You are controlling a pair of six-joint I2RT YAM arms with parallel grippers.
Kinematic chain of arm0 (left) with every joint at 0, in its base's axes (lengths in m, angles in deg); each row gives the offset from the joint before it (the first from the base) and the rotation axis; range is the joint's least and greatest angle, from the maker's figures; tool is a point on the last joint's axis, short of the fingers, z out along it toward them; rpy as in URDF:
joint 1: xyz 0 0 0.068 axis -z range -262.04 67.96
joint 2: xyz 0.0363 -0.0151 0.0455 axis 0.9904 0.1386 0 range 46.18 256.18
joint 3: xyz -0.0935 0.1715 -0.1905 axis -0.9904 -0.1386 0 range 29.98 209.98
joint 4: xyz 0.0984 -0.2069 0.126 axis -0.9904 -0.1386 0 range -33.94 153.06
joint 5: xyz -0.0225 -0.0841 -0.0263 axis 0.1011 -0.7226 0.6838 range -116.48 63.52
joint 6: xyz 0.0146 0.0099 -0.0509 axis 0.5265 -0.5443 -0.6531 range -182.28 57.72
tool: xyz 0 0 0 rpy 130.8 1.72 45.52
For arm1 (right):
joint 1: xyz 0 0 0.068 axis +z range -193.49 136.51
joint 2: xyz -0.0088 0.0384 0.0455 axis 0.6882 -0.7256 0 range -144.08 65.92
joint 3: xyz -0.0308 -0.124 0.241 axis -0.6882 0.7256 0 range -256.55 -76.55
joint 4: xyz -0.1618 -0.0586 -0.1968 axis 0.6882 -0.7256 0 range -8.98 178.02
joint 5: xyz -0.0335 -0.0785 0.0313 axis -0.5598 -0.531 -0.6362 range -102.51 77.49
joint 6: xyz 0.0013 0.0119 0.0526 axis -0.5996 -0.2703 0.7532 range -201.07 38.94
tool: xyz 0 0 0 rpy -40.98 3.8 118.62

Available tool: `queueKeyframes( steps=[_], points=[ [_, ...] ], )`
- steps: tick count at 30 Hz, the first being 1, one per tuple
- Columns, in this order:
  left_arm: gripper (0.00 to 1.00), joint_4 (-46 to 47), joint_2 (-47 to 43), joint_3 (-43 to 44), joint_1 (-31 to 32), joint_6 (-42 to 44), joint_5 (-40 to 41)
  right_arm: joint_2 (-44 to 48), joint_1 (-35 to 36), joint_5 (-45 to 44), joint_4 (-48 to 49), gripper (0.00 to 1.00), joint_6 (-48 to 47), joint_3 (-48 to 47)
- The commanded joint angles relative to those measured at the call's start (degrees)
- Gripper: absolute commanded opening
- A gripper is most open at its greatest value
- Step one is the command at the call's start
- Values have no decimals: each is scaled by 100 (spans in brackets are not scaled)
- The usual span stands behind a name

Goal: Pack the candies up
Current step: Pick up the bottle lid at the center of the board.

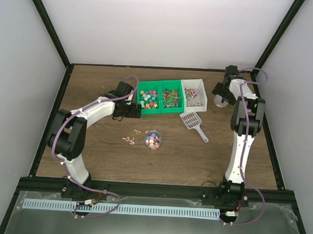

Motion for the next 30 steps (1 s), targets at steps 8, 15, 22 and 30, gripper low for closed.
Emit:
queueKeyframes(
  steps=[8,15,22,30],
  points=[
    [100,15,111,84,0,52,-84,84,183,-263,-235,100,-202,187],
    [100,57,122,39,-1,85,-106,149,309,-459,-363,100,-256,252],
    [100,70,139,26,0,123,-138,217,335,-477,-405,97,-187,350],
    [100,66,145,21,-1,133,-178,343,361,-477,-377,90,-90,508]
  ],
)
